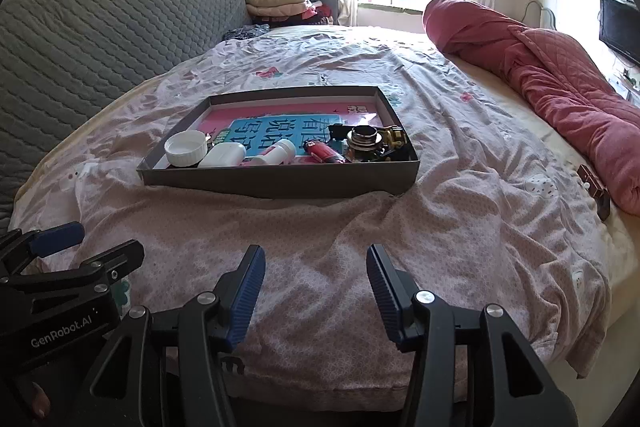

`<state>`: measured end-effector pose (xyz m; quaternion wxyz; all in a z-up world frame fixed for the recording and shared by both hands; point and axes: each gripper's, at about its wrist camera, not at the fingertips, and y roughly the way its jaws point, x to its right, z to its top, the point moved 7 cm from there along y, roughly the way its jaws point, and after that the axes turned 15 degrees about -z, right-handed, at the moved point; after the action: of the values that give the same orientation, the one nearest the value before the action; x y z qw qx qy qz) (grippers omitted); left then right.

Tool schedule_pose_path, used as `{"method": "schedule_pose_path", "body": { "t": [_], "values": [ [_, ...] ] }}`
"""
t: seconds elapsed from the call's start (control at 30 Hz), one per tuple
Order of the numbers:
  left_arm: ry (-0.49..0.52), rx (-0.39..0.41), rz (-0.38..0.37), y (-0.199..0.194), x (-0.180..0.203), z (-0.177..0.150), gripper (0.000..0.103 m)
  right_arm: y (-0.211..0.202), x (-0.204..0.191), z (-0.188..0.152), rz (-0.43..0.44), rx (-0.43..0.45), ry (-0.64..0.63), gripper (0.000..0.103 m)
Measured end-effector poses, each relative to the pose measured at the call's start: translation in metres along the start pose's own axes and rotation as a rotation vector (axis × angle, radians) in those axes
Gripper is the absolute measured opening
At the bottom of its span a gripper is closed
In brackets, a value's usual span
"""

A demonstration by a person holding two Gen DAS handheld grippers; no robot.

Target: Organize rigid objects

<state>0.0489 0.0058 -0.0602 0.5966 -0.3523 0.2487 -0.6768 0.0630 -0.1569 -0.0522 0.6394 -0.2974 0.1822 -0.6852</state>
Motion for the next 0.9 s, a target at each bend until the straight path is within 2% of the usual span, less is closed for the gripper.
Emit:
{"method": "schedule_pose_path", "body": {
  "t": [0.9],
  "values": [
    [0.002,-0.001,-0.003,-0.0005,0.0018,-0.0001,0.076,-0.002,0.0021,0.0012,-0.005,0.005,-0.001,0.052]
  ]
}}
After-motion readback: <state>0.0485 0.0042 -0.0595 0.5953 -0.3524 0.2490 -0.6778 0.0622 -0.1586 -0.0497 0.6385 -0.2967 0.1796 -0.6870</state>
